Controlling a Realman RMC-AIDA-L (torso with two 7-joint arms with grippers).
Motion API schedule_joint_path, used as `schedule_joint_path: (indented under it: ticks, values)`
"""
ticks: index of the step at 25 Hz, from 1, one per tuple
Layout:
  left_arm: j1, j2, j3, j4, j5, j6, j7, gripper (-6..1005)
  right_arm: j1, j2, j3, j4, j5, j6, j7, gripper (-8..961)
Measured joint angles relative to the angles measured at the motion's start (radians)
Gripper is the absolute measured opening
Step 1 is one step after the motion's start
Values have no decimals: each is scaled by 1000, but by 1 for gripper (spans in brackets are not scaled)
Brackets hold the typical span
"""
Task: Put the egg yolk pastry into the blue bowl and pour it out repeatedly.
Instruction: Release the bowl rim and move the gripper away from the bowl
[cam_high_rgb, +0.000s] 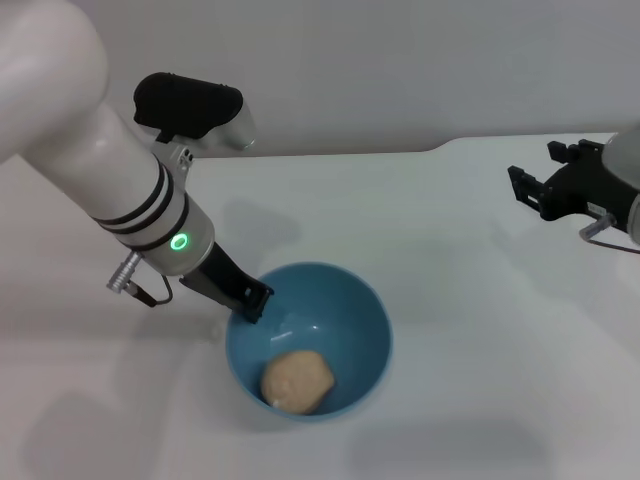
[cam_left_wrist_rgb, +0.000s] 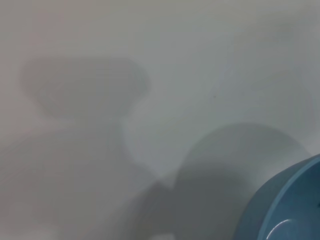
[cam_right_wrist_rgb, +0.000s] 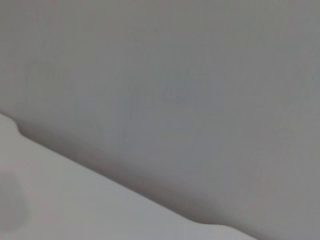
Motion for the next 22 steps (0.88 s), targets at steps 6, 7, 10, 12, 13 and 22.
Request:
schedule_joint_path:
  ticks: [6, 7, 10, 12, 13, 22]
  values:
    - [2, 0, 24, -10, -50, 1, -1, 95, -11, 0, -35, 16, 0, 105, 0, 499]
    - [2, 0, 27, -13, -56, 1, -1, 101, -12, 0, -36, 17, 0, 113, 0, 499]
    - [1, -1, 40, -34, -73, -2, -1, 119, -15, 0, -38, 18, 0, 121, 0, 499]
    - [1, -2, 50, -42, -86, -19, -1, 121, -17, 0, -39, 18, 0, 123, 0, 499]
    - [3, -2, 49, -42, -87, -23, -1, 121, -18, 1, -40, 18, 0, 123, 0, 499]
    - [-3, 1, 53, -41, -99, -34, -1, 138, -21, 1, -51, 15, 0, 126, 0, 499]
